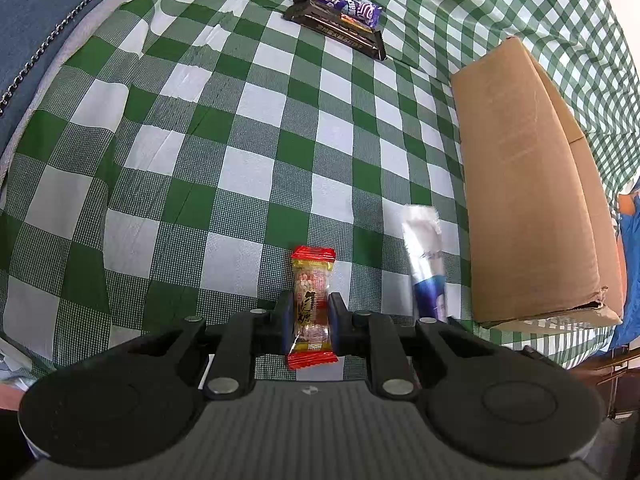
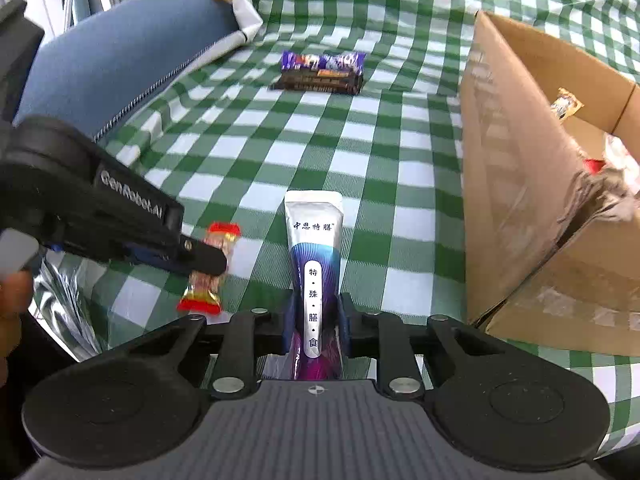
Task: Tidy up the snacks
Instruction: 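Lift the tube snack and red candy and carry them toward the box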
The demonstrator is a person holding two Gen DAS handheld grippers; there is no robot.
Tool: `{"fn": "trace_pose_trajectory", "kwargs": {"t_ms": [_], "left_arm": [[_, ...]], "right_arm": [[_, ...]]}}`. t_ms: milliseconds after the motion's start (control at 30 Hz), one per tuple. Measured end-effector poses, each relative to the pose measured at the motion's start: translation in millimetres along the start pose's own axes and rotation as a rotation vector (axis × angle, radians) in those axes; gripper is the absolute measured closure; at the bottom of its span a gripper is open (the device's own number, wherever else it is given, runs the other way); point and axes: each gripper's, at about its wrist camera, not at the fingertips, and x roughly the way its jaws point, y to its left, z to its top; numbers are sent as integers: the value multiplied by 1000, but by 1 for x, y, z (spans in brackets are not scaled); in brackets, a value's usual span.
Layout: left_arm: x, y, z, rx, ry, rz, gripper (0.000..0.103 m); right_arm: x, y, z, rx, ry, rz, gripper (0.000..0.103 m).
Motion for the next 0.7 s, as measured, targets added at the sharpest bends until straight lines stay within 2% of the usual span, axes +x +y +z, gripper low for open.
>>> {"fn": "trace_pose_trajectory", "kwargs": {"t_ms": [367,567,700], "left_arm": [[-1,0,3,10,-20,-11,86],[-24,-3,8,11,-154,-59,86],[-39,-14,11,25,-268,-127,86]], "right_arm": [[-27,-6,6,-22,-152,-9,81],[-50,-13,14,-15,-277,-12,81],[-66,-18,18,-22,-387,-33,81]]}}
